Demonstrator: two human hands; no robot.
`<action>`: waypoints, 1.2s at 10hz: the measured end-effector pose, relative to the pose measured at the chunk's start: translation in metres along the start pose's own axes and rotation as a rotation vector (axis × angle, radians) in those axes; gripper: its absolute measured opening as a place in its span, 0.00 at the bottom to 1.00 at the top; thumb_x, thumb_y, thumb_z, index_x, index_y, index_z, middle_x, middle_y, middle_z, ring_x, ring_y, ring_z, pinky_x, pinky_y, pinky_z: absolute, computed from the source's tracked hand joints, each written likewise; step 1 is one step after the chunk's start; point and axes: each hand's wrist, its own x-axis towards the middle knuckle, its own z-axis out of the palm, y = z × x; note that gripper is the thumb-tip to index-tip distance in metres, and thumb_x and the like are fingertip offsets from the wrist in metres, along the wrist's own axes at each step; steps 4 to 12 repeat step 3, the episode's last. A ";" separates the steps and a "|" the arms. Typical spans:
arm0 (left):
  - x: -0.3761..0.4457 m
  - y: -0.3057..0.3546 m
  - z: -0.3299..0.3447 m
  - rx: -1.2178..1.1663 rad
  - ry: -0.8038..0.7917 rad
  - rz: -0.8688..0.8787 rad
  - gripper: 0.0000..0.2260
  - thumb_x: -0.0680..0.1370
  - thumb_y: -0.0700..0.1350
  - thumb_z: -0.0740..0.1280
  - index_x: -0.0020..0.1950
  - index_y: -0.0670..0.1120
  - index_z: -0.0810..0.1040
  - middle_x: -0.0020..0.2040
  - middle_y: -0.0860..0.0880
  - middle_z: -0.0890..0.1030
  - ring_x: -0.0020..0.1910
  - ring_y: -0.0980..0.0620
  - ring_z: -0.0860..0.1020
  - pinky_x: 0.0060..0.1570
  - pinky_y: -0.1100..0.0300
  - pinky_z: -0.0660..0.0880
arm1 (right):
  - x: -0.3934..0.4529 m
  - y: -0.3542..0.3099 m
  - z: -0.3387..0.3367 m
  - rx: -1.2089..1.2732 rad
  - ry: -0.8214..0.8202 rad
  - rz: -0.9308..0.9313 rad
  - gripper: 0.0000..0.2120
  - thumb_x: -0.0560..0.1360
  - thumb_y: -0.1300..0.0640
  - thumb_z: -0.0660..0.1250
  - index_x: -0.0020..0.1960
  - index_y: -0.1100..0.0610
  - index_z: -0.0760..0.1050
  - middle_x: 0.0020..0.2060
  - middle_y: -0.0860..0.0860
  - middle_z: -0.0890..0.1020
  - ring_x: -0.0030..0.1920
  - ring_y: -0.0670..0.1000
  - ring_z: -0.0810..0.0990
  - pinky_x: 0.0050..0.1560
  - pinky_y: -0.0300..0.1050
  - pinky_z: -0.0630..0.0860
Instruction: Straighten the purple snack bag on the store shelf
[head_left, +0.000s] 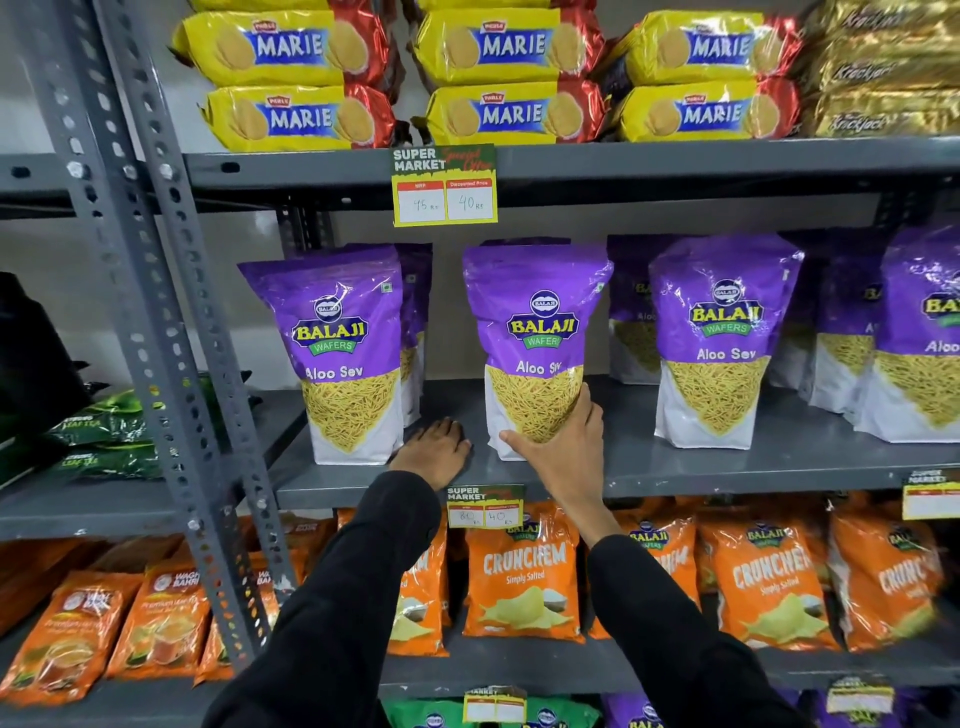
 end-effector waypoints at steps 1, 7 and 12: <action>-0.004 0.001 -0.001 -0.166 0.060 -0.062 0.24 0.87 0.50 0.50 0.81 0.41 0.60 0.83 0.42 0.60 0.82 0.44 0.60 0.80 0.48 0.57 | -0.003 -0.005 -0.002 -0.014 -0.015 -0.015 0.66 0.59 0.29 0.78 0.81 0.53 0.45 0.76 0.57 0.60 0.76 0.60 0.63 0.71 0.58 0.72; -0.025 0.018 -0.001 -0.168 0.573 0.003 0.28 0.86 0.50 0.50 0.85 0.44 0.49 0.86 0.47 0.49 0.85 0.50 0.49 0.84 0.53 0.48 | -0.083 0.054 -0.024 0.212 0.150 -0.125 0.40 0.76 0.33 0.67 0.80 0.38 0.51 0.79 0.40 0.57 0.78 0.40 0.59 0.75 0.54 0.68; -0.025 0.018 -0.001 -0.168 0.573 0.003 0.28 0.86 0.50 0.50 0.85 0.44 0.49 0.86 0.47 0.49 0.85 0.50 0.49 0.84 0.53 0.48 | -0.083 0.054 -0.024 0.212 0.150 -0.125 0.40 0.76 0.33 0.67 0.80 0.38 0.51 0.79 0.40 0.57 0.78 0.40 0.59 0.75 0.54 0.68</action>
